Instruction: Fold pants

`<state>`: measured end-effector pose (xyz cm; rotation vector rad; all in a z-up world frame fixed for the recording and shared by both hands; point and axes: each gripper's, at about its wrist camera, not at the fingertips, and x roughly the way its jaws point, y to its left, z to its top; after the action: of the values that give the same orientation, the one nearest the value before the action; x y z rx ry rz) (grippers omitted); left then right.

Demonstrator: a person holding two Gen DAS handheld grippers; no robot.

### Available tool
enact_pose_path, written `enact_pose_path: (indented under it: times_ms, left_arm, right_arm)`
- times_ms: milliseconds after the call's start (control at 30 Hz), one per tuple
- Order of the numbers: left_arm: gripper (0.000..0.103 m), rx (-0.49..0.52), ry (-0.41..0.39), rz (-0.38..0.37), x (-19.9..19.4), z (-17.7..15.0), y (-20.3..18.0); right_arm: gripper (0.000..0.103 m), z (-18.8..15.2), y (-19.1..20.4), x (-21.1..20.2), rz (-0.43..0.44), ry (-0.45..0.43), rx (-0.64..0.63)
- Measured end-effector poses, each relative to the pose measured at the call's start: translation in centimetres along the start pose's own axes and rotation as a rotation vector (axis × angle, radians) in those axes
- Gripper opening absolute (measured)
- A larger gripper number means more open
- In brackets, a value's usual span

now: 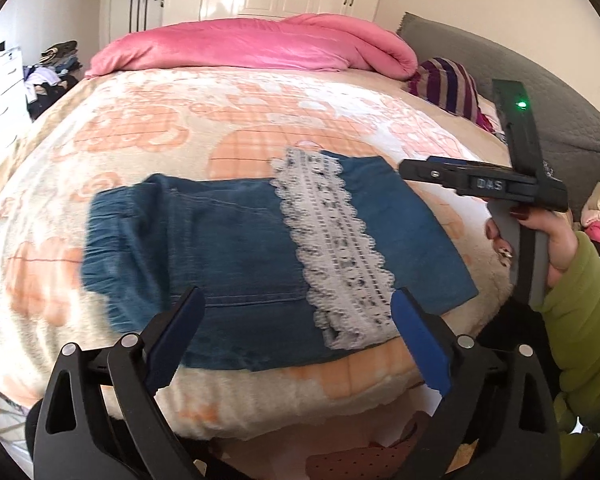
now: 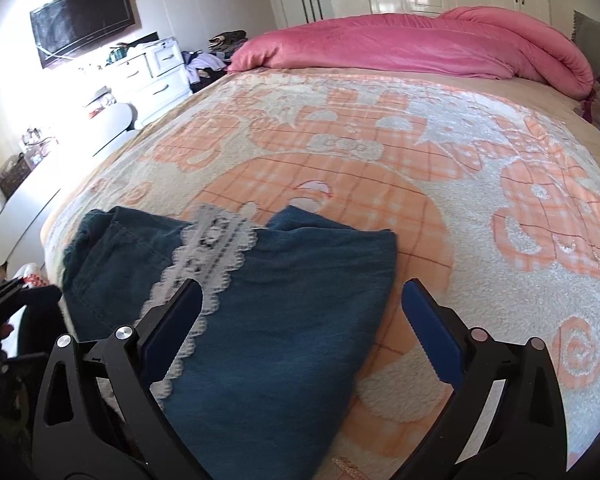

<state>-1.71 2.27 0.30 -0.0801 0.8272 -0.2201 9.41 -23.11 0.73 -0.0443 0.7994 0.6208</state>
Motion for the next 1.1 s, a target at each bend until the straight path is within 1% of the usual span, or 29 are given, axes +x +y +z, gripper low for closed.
enact_pose_path:
  times_ms: [200, 300, 467, 633, 700, 767, 933, 1100]
  left_arm:
    - [0.094, -0.088, -0.006, 0.045, -0.8, -0.7, 3.7]
    - [0.095, -0.146, -0.009, 0.05, -0.9, -1.2, 5.7]
    - [0.095, -0.188, -0.003, 0.055, -0.5, -1.5, 7.3]
    - [0.095, -0.23, -0.004, 0.018, 0.0, -2.0, 8.3]
    - [0.095, -0.253, 0.0, 0.001, 0.3, -2.1, 8.7]
    - [0.095, -0.283, 0.002, -0.034, 0.8, -2.4, 9.2]
    - [0.095, -0.354, 0.013, -0.077, 1.9, -2.8, 10.2]
    - [0.093, -0.378, -0.002, -0.106, 2.3, -2.9, 10.7]
  right_arm:
    - [0.094, 1.8, 3.5, 0.4, 0.081, 0.02, -0.049]
    - [0.094, 3.0, 6.2, 1.3, 0.112, 0.038, -0.102]
    - [0.094, 5.0, 10.9, 3.2, 0.197, 0.08, -0.196]
    - [0.094, 6.4, 15.0, 5.6, 0.254, 0.144, -0.277]
    - [0.094, 6.6, 16.0, 6.5, 0.267, 0.168, -0.296]
    - [0.094, 6.8, 17.3, 7.8, 0.281, 0.205, -0.317]
    - [0.094, 7.0, 19.3, 10.5, 0.3, 0.273, -0.35]
    - [0.094, 7.1, 20.9, 12.7, 0.309, 0.322, -0.371]
